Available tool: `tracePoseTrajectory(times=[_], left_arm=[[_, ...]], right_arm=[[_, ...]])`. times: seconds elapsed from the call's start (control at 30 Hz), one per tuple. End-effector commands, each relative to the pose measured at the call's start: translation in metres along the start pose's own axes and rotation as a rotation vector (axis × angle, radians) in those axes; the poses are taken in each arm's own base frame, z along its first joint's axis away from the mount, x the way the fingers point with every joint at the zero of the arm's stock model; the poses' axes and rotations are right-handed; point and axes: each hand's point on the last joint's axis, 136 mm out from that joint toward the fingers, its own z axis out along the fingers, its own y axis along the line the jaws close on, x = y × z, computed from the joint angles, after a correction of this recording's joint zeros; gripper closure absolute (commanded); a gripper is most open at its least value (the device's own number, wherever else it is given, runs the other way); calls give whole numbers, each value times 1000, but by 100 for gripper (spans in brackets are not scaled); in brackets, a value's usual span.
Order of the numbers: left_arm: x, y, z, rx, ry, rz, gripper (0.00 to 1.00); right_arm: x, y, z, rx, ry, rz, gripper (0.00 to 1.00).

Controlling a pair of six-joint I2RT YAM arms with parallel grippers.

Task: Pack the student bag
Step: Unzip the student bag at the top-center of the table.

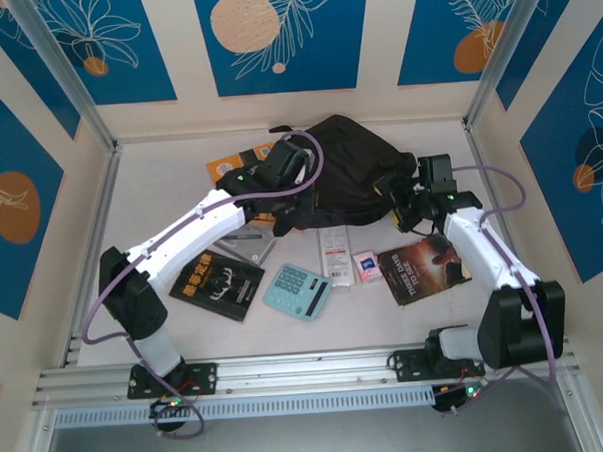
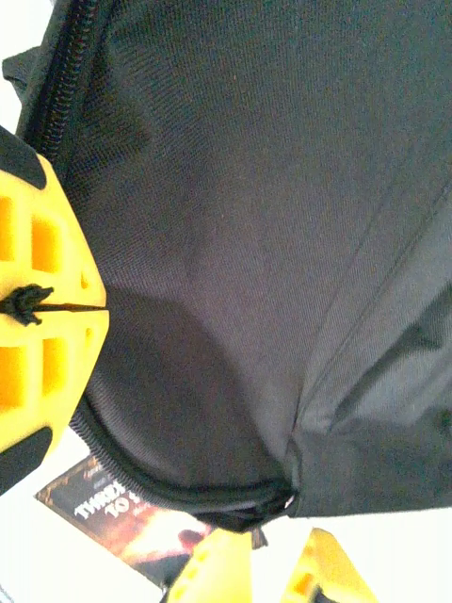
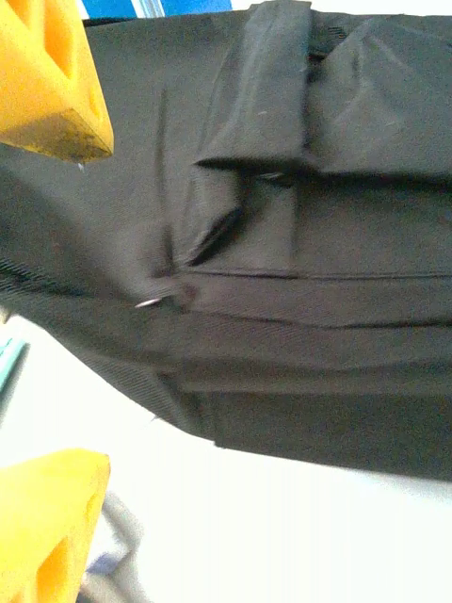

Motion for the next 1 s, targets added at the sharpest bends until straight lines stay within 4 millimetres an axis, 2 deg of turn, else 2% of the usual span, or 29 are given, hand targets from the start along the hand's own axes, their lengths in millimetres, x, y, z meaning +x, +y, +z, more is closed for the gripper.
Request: tracePoseTrajectory(times=[0.0, 0.1, 0.2, 0.33, 0.43, 0.5, 0.63, 0.7, 0.83, 0.97], left_arm=[[-9, -32, -20, 80, -33, 1, 100], [-6, -45, -20, 98, -32, 1, 100], [-2, -59, -20, 124, -23, 12, 100], [4, -72, -20, 147, -8, 16, 100], [9, -79, -20, 170, 5, 0, 100], [14, -82, -20, 182, 14, 2, 100], [19, -70, -22, 138, 12, 25, 100], [21, -58, -23, 93, -3, 42, 100], [24, -41, -25, 34, -20, 69, 100], [25, -24, -25, -10, -25, 70, 100]], right_arm=[[20, -10, -26, 10, 1, 54, 24], [39, -9, -32, -32, 53, 110, 25], [59, 9, -31, -132, 142, 131, 26], [78, 25, -25, -146, 178, 95, 29], [90, 26, -14, -127, 205, 85, 41], [92, 23, -9, -123, 202, 73, 59], [78, 6, -6, -73, 123, 3, 89], [72, -4, -5, -46, 101, -26, 100], [67, -22, 5, -20, 112, -52, 100], [64, -29, 15, -28, 141, -63, 100]])
